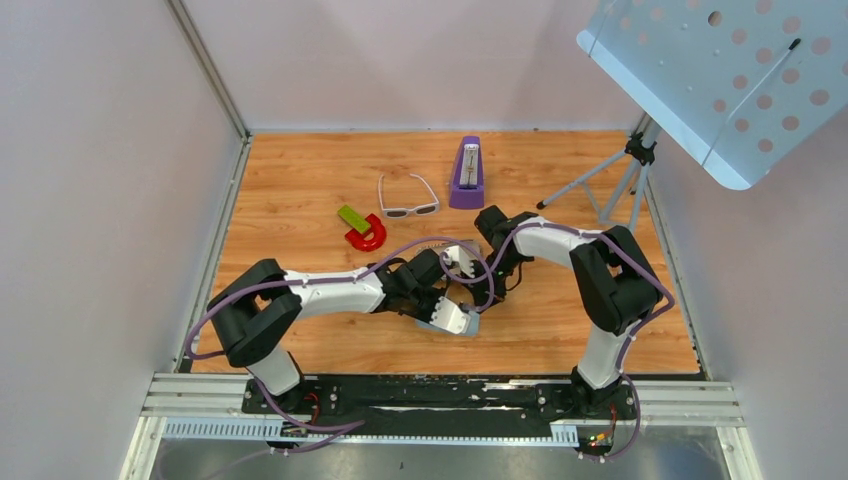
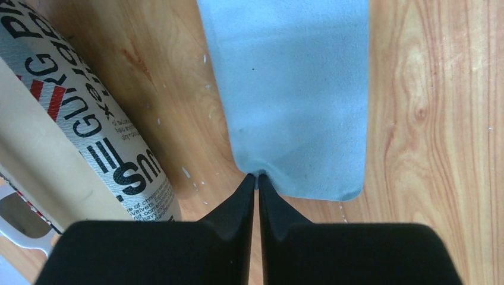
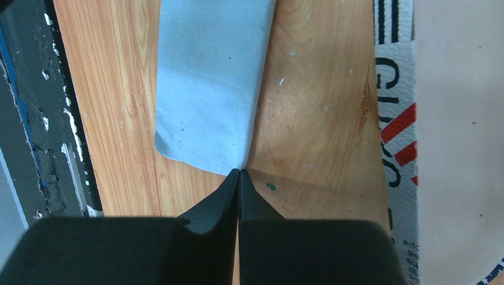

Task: Organize the sunglasses
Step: Pick up the glasses cleaning cloth from the center of the board.

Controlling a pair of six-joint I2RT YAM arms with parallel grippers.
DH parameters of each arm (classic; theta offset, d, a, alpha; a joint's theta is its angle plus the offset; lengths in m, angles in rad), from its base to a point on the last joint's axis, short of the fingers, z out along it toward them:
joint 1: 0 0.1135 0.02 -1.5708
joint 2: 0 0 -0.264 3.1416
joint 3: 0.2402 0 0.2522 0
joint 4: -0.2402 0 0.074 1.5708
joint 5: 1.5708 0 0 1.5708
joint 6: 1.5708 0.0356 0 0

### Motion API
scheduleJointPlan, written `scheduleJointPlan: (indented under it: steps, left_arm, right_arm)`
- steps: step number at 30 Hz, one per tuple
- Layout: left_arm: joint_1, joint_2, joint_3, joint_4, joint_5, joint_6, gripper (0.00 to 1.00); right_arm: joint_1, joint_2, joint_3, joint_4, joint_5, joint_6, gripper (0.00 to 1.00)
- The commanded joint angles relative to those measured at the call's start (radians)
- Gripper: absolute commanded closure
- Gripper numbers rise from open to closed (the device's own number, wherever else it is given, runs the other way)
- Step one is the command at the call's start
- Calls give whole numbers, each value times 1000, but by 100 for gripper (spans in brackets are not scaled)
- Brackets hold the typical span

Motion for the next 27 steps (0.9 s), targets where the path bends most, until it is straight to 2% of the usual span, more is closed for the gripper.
scheduleJointPlan:
  steps: [1,3,14,21,27]
  left_arm:
    - [-19,45,3,-67,5,-20,95]
    - [-20,41,1,-54,-5,-34,100]
    - [-20,-118,-64,32,-194,-125,100]
    - [-20,-224,-140,96,-214,-177,100]
    - [-20,-242,-175,154,-229,-212,100]
  right_arm:
    - [-10,24,12,-36,-19,-14,99]
    - [-11,20,11,-37,-23,-12,99]
    - [-8,-52,22,-41,-3,27,100]
    - [-7,-104,41,-58,-3,56,100]
    - [-5,-96,86,-81,23,70,100]
